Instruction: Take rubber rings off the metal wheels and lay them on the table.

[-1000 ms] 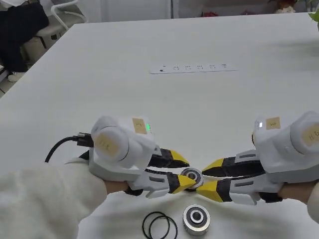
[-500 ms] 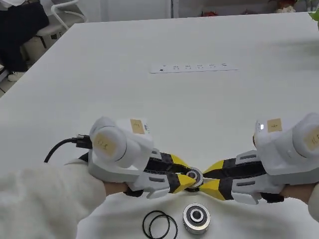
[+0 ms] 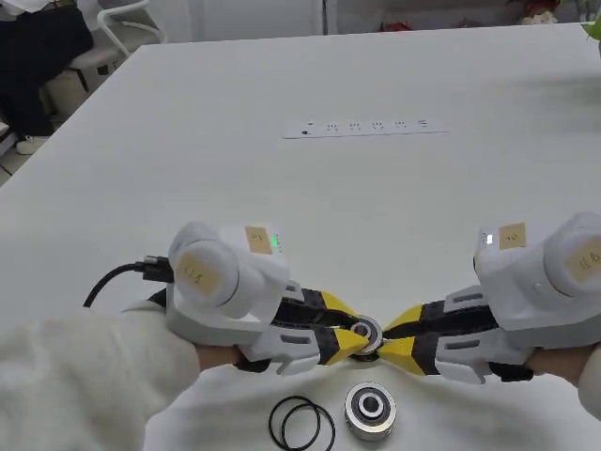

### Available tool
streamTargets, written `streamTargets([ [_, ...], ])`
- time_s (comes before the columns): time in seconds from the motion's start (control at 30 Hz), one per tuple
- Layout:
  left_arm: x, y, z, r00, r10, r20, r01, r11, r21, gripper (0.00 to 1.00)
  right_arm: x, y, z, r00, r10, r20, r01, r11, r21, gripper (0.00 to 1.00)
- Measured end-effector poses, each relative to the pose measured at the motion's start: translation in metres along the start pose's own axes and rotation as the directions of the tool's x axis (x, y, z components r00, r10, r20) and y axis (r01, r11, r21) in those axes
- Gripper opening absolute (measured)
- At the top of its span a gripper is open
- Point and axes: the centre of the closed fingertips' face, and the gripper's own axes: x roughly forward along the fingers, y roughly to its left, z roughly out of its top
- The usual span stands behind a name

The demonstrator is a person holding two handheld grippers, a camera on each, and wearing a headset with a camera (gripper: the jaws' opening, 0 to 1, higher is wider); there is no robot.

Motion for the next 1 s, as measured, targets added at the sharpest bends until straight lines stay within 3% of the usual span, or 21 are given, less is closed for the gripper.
streamTargets([
  [0.03, -0.0003, -0.0001, -0.0001, 1.0000, 0.000, 0.001, 0.000, 1.000, -0.004, 0.14, -0.0004, -0.0032, -0.0012, 0.9998, -0.017, -0.007, 0.017, 1.000, -0.016, 0.00],
  [0.2, -0.0008, -0.0001, -0.0004, 1.0000, 0.001, 0.005, -0.001, 1.000, -0.006, 0.14, 0.0004, -0.0018, 0.0000, 0.9998, -0.017, -0.008, 0.017, 1.000, -0.015, 0.00],
  [0.47, -0.0015, -0.0007, -0.0007, 0.9999, 0.011, 0.007, -0.011, 1.000, 0.026, 0.14, -0.0005, -0.0064, 0.0000, 0.9995, -0.032, 0.002, 0.032, 0.997, 0.074, 0.00],
  [0.87, -0.0023, -0.0003, -0.0006, 0.9998, 0.013, 0.014, -0.014, 1.000, 0.017, 0.14, -0.0042, -0.0095, 0.0033, 0.9986, -0.037, 0.039, 0.030, 0.983, 0.179, 0.00],
  [0.93, -0.0023, -0.0003, -0.0006, 0.9998, 0.015, 0.013, -0.015, 1.000, 0.017, 0.14, -0.0045, -0.0098, 0.0034, 0.9982, -0.037, 0.047, 0.026, 0.977, 0.210, 0.00],
  [1.0, -0.0025, -0.0002, -0.0007, 0.9998, 0.016, 0.013, -0.016, 1.000, 0.016, 0.14, -0.0049, -0.0099, 0.0066, 0.9961, -0.042, 0.077, 0.015, 0.949, 0.314, 0.00],
])
